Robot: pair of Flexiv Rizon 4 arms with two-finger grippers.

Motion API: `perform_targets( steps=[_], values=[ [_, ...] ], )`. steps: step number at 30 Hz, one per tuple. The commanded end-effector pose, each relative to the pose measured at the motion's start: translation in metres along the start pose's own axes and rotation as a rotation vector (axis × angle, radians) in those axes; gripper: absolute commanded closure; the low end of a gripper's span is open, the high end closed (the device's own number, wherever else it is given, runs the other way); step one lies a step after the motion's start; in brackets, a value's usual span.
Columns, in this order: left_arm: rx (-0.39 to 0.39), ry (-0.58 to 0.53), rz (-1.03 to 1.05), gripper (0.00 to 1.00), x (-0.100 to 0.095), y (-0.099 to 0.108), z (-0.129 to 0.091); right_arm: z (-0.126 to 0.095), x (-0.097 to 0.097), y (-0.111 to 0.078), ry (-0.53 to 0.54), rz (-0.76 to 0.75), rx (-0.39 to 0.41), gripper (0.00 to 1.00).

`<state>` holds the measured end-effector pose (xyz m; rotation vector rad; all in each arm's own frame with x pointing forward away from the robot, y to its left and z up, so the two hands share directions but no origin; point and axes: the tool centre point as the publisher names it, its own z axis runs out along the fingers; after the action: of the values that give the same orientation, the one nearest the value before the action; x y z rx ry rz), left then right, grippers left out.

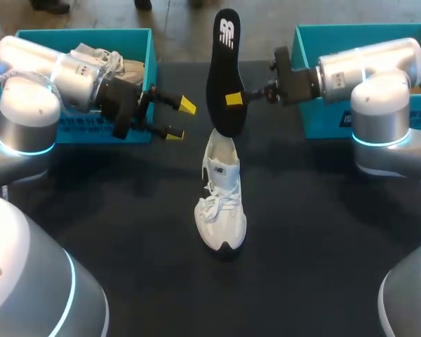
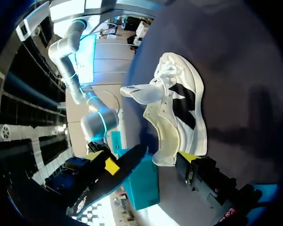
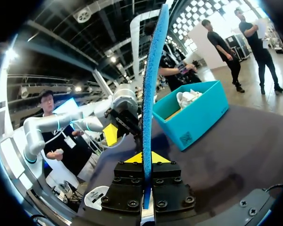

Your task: Take the shoe out of the shoebox, open the shoe tongue, remove and reinsert the insole, then place the shoe into the shoebox

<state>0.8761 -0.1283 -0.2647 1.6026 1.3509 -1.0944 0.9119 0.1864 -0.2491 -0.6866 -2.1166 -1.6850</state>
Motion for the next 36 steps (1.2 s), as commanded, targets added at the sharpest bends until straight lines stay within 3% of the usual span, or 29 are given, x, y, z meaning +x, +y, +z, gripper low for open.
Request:
perform_targets(
  steps=[1, 12, 36],
  values=[
    [0.021, -0.005, -0.038, 0.00, 0.003, 0.006, 0.002, 0.004, -0.003, -0.005, 0.003, 0.002, -0.004, 1.00],
    [0.056, -0.002, -0.133, 0.00, -0.001, 0.011, 0.008, 0.002, -0.008, -0.018, 0.000, 0.024, 0.002, 1.00],
    [0.059, -0.004, -0.188, 0.00, 0.002, 0.012, 0.013, 0.005, -0.010, -0.020, -0.023, -0.008, -0.004, 1.00]
  ],
)
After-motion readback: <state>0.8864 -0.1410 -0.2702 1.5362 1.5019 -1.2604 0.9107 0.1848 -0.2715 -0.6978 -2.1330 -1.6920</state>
